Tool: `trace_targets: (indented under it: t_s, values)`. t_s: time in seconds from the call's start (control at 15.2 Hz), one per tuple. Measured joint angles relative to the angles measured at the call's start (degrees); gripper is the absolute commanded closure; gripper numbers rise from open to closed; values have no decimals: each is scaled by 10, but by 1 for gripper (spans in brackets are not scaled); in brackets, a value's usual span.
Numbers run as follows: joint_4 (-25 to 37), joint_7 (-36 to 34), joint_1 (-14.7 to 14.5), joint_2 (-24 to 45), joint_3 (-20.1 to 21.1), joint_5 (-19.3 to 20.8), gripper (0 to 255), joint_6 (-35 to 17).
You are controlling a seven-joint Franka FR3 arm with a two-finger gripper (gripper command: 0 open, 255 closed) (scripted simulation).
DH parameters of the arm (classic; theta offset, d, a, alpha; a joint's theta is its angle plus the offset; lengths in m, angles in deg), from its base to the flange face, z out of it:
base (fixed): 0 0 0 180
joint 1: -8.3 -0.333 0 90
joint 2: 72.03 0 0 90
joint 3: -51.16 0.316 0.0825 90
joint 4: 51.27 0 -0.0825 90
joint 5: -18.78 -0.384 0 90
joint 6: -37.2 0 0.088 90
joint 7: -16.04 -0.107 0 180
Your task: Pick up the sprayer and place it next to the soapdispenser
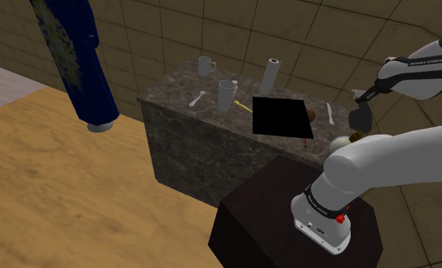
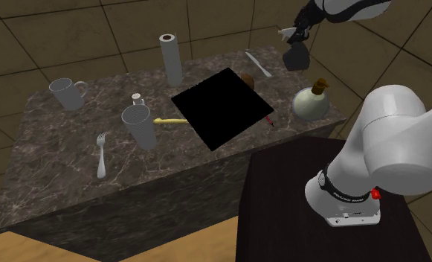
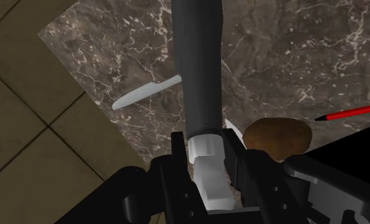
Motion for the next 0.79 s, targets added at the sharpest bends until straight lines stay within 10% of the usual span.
trace_targets:
  t_s: [0.66,0.73,0.79]
  values:
    - [-14,7,-23,20,-37,1,255,-42]
    - [-15,7,-23,20,-37,1,0,-42]
    - [-15,7,-23,21,-38,1,0,-42]
